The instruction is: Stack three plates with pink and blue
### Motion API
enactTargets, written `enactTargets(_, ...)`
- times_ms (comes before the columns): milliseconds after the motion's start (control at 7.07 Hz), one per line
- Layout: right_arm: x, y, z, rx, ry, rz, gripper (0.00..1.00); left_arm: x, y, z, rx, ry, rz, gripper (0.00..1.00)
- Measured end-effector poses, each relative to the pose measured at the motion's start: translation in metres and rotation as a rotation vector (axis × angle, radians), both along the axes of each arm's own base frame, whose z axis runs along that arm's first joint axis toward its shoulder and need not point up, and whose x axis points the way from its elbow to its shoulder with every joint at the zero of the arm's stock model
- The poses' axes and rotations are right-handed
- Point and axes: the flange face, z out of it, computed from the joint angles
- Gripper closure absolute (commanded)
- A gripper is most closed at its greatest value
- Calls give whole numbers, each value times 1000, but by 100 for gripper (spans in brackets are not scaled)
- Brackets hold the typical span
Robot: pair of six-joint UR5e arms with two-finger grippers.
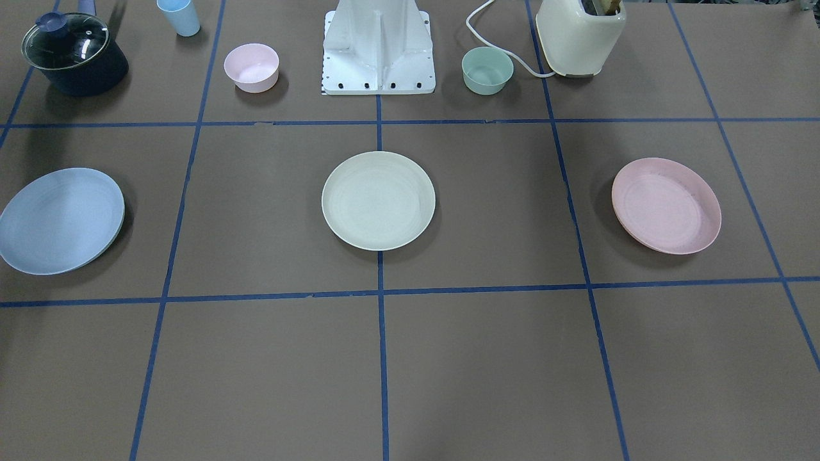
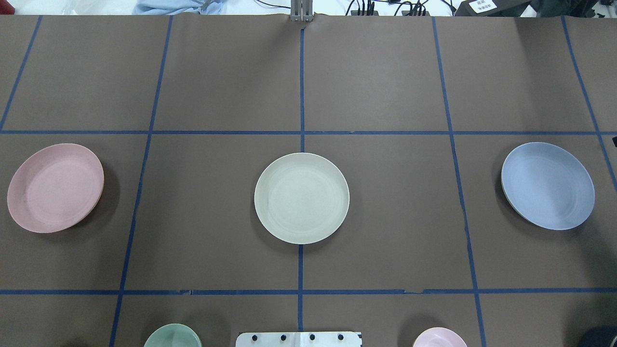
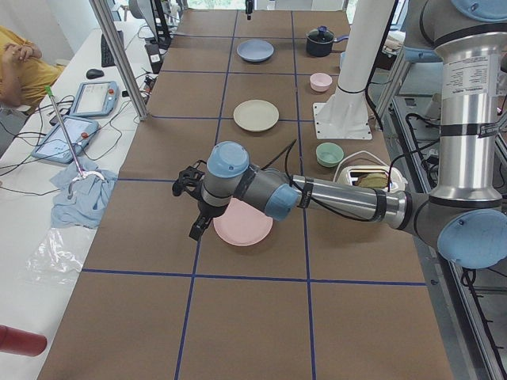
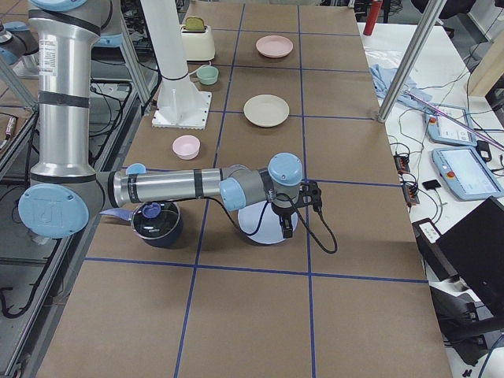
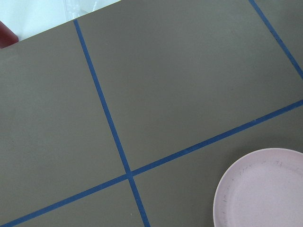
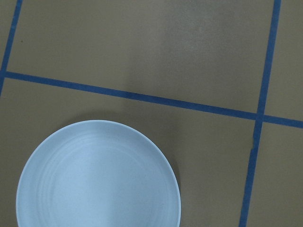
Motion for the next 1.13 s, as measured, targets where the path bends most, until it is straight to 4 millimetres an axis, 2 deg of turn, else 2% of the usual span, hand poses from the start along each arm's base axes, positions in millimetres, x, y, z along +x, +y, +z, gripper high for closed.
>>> enactTargets(141, -4, 0, 0, 2, 1, -8, 0, 4, 1, 6, -24, 5, -1, 0)
enactTargets(283, -8, 0, 0, 3, 0, -14, 0, 20, 1, 13, -68, 16, 5, 0)
enactTargets(566, -11, 1, -3, 8, -2, -21, 0, 83, -1, 43, -190, 33, 53, 0)
enactTargets(707, -11, 1, -3, 8, -2, -21, 0, 113, 3, 52, -196, 37, 95, 1)
enactTargets(848, -11, 1, -3, 9, -3, -22, 0, 151, 9, 57, -192, 41, 154, 1)
enactTargets(990, -12, 1, -4, 10, -3, -23, 0, 180, 17, 62, -210, 47, 187, 1)
enactTargets(1131, -12, 1, -4, 11, -3, -23, 0, 192, 22, 68, -227, 51, 198, 1)
